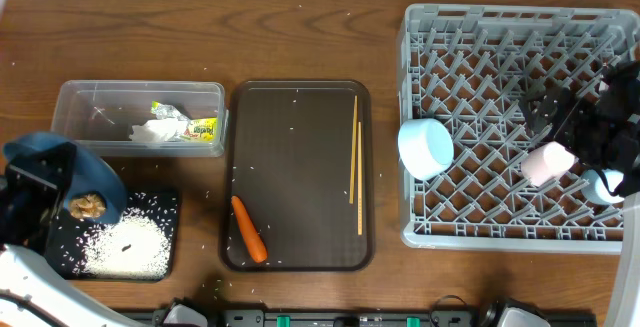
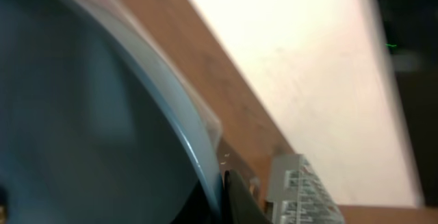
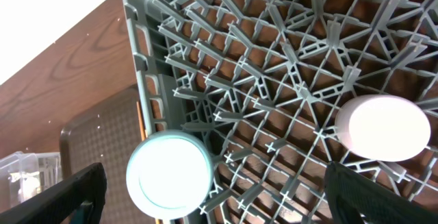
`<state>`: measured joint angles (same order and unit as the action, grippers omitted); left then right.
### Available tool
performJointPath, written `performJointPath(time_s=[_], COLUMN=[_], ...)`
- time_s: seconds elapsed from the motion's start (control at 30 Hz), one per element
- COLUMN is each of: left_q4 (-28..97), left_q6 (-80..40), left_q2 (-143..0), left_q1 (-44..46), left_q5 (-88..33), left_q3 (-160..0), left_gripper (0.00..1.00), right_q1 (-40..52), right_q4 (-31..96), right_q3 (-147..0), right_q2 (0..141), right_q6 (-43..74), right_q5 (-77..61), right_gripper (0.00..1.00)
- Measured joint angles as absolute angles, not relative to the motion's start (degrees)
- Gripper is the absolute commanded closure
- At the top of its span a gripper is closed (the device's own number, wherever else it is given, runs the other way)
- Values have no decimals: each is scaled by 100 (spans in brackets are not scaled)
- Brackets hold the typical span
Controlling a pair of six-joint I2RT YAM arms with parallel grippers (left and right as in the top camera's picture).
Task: Sort waste into correct bins and load items into the dishwasher rack
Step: 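Carry blue plate over black tray and tip dumpling off, then carry blue plate to back of dish rack and stand it upright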
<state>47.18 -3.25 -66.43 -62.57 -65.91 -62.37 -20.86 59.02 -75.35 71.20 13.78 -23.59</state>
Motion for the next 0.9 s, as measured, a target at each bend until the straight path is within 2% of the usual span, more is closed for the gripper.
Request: performJointPath(time_s=[0.33, 0.57, 0.77, 0.9], left_q4=[4495, 4427, 4206, 2718], left_q6=[779, 950, 919, 451], left_q2=[-6622, -6619, -6619, -6622], left_q1=[-7264, -7161, -6263, -4947], left_q5=[-8383, -8689, -8735, -8720], left_q3=[-5166, -5166, -5168, -5196], left_gripper=[94, 94, 93, 94], right_q1=[-2086, -2086, -2086, -2086], right_q4=[5900, 5887, 5830, 5758], right_q3=[-7535, -7535, -7535, -7535], right_q2=[7120, 7120, 7120, 7120], right_q6=[1378, 1378, 1378, 1391], right_q5=[-2359, -2359, -2362, -2359], right_gripper=[5, 5, 5, 5])
